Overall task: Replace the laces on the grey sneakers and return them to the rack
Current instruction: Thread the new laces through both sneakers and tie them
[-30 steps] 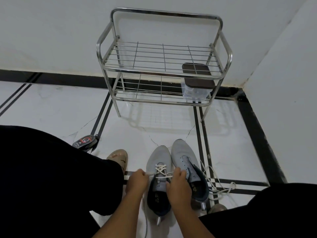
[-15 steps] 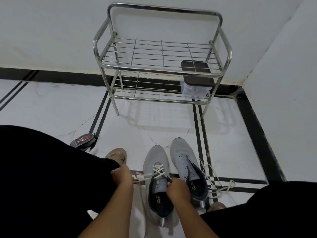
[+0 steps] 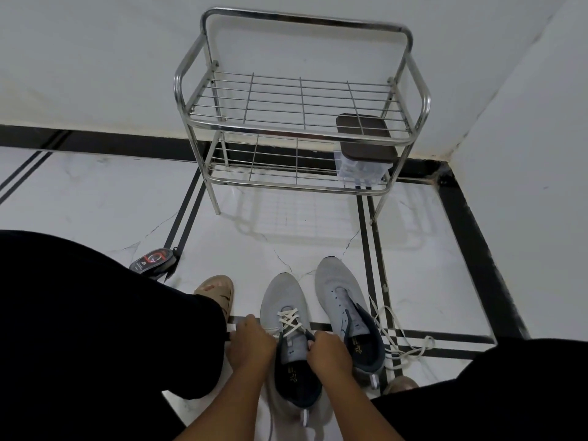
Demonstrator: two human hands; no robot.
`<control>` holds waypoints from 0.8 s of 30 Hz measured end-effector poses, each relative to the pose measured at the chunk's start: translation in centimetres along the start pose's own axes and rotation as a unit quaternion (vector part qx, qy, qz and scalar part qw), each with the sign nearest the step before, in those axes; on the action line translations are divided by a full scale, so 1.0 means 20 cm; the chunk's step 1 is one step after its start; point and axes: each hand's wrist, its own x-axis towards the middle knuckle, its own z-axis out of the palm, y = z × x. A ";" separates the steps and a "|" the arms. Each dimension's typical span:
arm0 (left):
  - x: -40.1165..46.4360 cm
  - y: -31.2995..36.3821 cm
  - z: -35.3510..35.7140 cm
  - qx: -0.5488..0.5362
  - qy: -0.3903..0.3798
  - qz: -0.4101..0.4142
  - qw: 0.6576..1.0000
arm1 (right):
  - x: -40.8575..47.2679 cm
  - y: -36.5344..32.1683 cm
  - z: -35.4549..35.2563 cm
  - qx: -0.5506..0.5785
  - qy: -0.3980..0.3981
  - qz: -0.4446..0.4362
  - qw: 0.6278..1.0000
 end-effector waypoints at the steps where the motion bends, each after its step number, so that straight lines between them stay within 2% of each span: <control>1: 0.01 0.00 -0.01 0.018 0.031 0.028 0.999 | 0.00 0.00 0.00 0.001 -0.004 -0.005 1.000; 4: 0.04 0.01 -0.01 0.094 0.042 0.124 0.987 | 0.00 0.00 -0.01 -0.003 -0.013 -0.012 1.000; 5: 0.05 0.02 -0.01 0.109 0.029 0.126 0.986 | 0.00 0.00 -0.01 -0.002 -0.016 -0.014 1.000; 7: 0.04 0.05 -0.02 0.076 -0.012 0.068 0.995 | 0.00 0.00 0.00 0.000 -0.023 -0.016 1.000; 9: 0.04 0.08 -0.07 -0.023 -0.063 0.010 0.998 | 0.00 0.01 -0.02 0.002 -0.035 -0.012 0.999; 11: 0.06 0.15 -0.15 -0.159 -0.112 -0.035 0.980 | 0.00 0.00 -0.05 0.009 -0.044 -0.008 0.999; 13: 0.07 0.21 -0.24 -0.320 -0.134 -0.081 0.934 | 0.01 -0.04 -0.09 0.043 -0.031 -0.012 0.999; 15: 0.06 0.25 -0.33 -0.412 -0.145 -0.072 0.897 | 0.02 -0.09 -0.15 0.127 0.002 -0.023 0.992; 17: 0.03 0.28 -0.39 -0.465 -0.164 -0.028 0.870 | 0.03 -0.16 -0.24 0.261 0.007 -0.042 0.964; 20: 0.03 0.30 -0.42 -0.517 -0.172 0.029 0.838 | -0.01 -0.23 -0.35 0.455 -0.054 -0.062 0.887; 22: 0.02 0.31 -0.41 -0.523 -0.173 0.050 0.833 | -0.04 -0.26 -0.38 0.502 -0.084 -0.064 0.858; 24: 0.03 0.31 -0.40 -0.526 -0.169 0.066 0.831 | -0.05 -0.26 -0.38 0.528 -0.080 -0.061 0.843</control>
